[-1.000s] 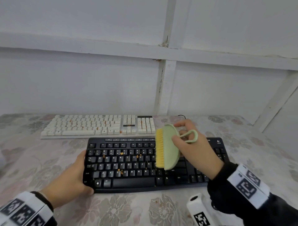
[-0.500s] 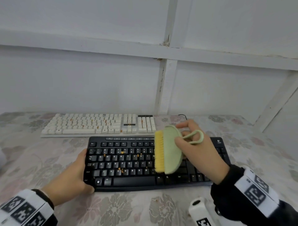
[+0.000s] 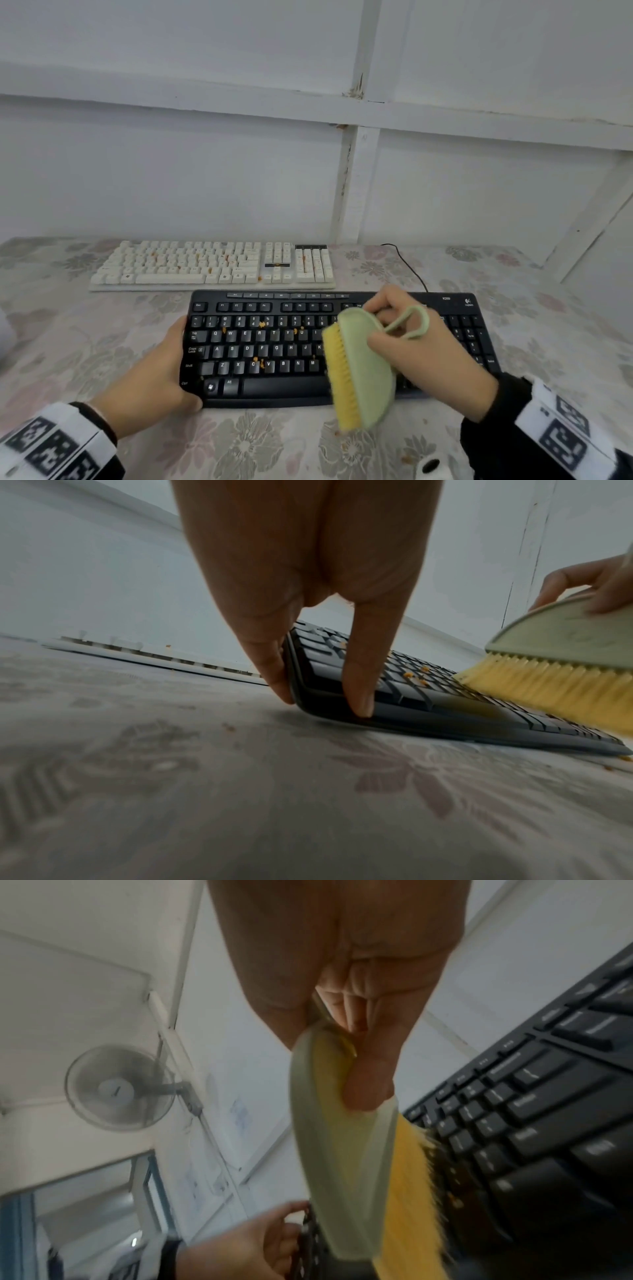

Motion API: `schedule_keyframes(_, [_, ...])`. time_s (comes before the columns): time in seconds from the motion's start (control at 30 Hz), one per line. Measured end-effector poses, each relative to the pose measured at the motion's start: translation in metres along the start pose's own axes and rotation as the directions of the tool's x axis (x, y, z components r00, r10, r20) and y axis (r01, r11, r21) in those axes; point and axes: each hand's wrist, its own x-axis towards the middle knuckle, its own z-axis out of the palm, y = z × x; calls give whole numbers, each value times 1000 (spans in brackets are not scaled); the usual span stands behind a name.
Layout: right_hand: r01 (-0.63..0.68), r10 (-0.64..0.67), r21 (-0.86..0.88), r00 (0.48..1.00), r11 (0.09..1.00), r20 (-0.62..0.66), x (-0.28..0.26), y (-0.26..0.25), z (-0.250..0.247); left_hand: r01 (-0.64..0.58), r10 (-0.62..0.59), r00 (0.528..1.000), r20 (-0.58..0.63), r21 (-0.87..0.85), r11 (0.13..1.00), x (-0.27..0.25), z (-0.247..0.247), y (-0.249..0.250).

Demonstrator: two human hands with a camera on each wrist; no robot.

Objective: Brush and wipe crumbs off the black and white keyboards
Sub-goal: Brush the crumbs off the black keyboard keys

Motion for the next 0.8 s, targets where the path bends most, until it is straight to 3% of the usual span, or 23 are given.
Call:
schedule_keyframes(0.17, [-2,2,-4,988,1000,-153,25,-5,-4,9,-9,1000,1,-2,1000,0,0,1])
schedule_keyframes(0.43, [-23,29,-60,994,998,109,-11,8,12,-15,15,1000,5,-6,1000,-1,-1,1])
schedule_keyframes(0.5, [-26,34,-71,992,997,124,-10,4,7,-16,16,1000,6,-5,1000,-1,-1,2])
schedule_keyframes(0.67, [47,-45,17,993,999,-109,24,-14,-4,-16,16,1000,-5,-30,999,-1,-1,1])
schedule_keyframes(0.8, [56,-58,-23,991,998,-117,36,-12,3,-22,22,1000,-6,-22,1000,-1,-1,1])
